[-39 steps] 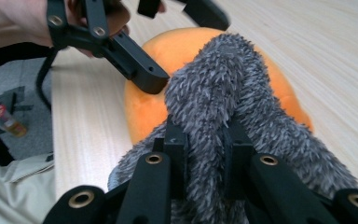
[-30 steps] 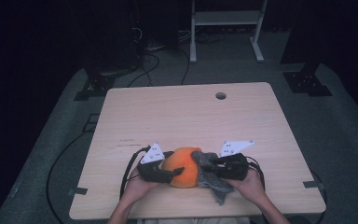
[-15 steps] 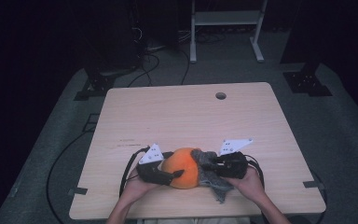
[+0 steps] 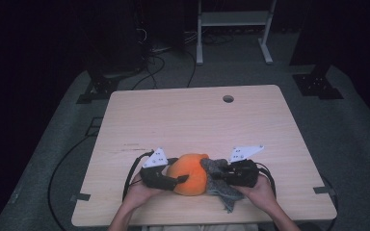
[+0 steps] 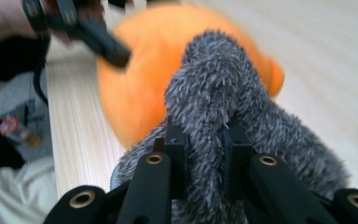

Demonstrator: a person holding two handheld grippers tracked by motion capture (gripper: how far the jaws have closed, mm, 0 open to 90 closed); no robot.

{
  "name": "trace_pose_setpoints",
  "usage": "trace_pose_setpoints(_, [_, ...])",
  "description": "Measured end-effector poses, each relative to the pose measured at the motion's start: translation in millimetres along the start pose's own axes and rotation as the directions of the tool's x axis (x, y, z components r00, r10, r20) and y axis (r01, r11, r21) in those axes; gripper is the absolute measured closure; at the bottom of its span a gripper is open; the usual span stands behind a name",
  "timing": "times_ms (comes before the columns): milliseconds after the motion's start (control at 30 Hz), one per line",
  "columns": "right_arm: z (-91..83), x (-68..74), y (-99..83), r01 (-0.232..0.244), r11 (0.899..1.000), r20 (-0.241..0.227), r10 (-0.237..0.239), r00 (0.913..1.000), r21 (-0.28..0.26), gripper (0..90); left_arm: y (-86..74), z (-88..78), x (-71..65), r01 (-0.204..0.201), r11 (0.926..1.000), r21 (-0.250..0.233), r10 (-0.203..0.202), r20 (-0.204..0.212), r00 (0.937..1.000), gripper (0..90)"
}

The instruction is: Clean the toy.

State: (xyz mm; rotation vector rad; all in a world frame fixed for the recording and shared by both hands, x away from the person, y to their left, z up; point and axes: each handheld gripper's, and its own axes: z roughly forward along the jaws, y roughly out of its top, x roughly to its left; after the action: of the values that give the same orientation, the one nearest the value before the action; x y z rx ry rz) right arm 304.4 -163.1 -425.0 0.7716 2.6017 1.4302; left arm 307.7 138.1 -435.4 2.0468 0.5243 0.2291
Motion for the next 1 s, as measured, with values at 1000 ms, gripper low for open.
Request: trace_pose_setpoints(1000, [-3.5, -5.4, 0.8, -0.052, 0.998, 0.013, 0.052, 0.9986, -0.036, 75.2, 2.4, 0.8, -12.8, -0.117, 0.9930, -0.017, 0.118, 0.017, 0.9929, 28.4])
